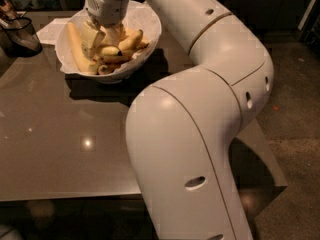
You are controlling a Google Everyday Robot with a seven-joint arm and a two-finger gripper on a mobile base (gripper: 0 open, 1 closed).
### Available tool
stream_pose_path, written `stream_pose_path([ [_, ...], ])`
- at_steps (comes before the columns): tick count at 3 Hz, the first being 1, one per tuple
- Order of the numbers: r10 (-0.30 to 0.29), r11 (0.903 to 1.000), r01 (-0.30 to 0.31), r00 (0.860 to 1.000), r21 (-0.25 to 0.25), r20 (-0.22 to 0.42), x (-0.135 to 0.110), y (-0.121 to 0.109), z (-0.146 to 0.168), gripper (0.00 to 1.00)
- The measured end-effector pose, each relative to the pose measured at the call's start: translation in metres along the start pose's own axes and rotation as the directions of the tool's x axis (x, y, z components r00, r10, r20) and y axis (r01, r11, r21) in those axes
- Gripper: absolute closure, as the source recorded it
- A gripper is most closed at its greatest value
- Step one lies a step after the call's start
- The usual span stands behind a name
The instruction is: Pick banana from white bowl
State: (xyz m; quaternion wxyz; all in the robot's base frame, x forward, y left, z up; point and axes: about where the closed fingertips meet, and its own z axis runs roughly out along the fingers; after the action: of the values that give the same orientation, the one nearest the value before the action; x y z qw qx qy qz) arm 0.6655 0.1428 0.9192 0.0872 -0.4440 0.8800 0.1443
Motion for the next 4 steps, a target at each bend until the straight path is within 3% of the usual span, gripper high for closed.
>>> stream_pose_path([
  [2, 0.0, 1.0, 0.0, 1.0, 0.0, 0.0, 0.0, -0.0002, 0.0001, 0.92],
  [3, 0.0, 1.0, 0.0, 1.0, 0.0, 0.0, 0.0, -0.0002, 0.0001, 1.0],
  [4, 0.0, 1.0, 0.0, 1.0, 0.0, 0.0, 0.0, -0.0002, 0.0002, 1.0],
])
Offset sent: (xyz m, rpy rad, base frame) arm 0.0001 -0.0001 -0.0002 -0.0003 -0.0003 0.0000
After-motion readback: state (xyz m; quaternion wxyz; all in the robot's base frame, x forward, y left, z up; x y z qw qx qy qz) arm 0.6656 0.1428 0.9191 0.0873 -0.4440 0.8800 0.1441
